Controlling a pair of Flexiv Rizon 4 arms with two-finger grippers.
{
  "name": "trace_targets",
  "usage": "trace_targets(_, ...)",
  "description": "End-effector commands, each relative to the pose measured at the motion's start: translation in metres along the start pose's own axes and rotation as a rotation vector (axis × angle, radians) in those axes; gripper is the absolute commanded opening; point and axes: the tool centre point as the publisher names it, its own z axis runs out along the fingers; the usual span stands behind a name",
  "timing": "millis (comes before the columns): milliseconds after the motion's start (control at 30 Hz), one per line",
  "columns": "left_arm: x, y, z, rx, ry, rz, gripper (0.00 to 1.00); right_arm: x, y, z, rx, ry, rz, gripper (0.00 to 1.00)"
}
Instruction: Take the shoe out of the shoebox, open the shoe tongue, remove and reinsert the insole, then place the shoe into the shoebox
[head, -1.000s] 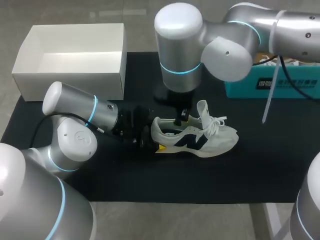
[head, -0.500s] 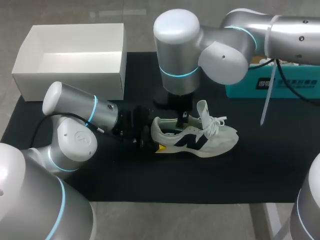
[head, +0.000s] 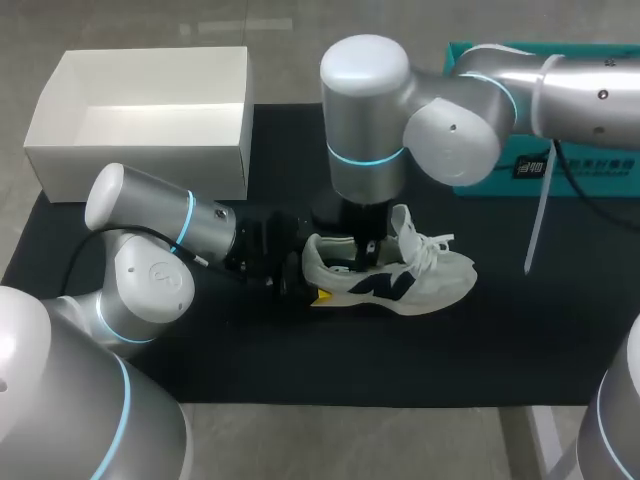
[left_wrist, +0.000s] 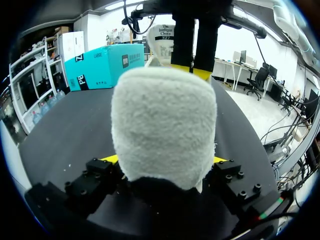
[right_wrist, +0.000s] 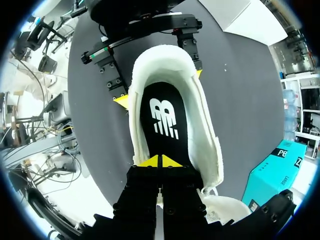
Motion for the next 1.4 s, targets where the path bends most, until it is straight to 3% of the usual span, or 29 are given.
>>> trace_targets(33,0.000,0.000,0.000,0.001,0.000,0.000,0.00,0.010,-0.006,0.004,-0.019,0.007,0.010,0.00)
trace_targets(200,0.000,0.000,0.000,0.001,0.000,0.000,0.00,0.011,-0.009,0.008,-0.024,0.021,0.015,0.00)
trace_targets(667,0.000,0.000,0.000,0.001,0.000,0.000,0.00,-0.028,-0.005,0.022,-0.047,0.009,-0.028,0.00)
trace_targets(1033,0.000,0.000,0.000,0.001,0.000,0.000,0.00,-0.031,-0.005,0.046,-0.059,0.076,-0.036,0.00)
trace_targets(1400,0.000,0.000,0.000,0.001,0.000,0.000,0.00,-0.037,-0.004,0.049,-0.055,0.076,-0.033,0.00)
